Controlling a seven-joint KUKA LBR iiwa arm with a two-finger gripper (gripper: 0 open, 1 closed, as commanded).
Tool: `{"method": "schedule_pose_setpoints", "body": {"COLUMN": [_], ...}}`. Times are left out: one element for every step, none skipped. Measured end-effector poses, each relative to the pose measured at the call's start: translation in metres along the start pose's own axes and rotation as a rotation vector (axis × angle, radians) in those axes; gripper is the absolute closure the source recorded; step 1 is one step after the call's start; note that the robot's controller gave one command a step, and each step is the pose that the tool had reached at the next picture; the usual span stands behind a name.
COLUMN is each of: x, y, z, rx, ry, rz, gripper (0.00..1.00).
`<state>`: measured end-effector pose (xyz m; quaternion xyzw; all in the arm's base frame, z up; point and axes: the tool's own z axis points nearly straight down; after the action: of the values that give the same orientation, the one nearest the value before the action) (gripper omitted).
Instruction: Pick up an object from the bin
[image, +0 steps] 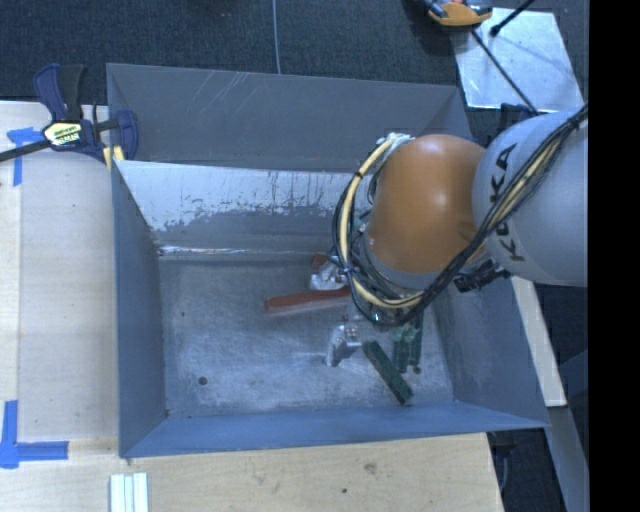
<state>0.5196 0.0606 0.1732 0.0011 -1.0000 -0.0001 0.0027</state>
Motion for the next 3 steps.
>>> {"method": "schedule_pose_setpoints", "body": {"x": [-0.002, -0.05, -0.05], "y": [0.0, -0.016, -0.017], "z": [-0.004, 0.094, 0.095], "rx": [-0.001, 0.0, 0.0], "ry": [-0.008, -0.011, -0.015], "rz": [0.002, -0.163, -0.161], "gripper": [0.0, 1.0, 0.0]}}
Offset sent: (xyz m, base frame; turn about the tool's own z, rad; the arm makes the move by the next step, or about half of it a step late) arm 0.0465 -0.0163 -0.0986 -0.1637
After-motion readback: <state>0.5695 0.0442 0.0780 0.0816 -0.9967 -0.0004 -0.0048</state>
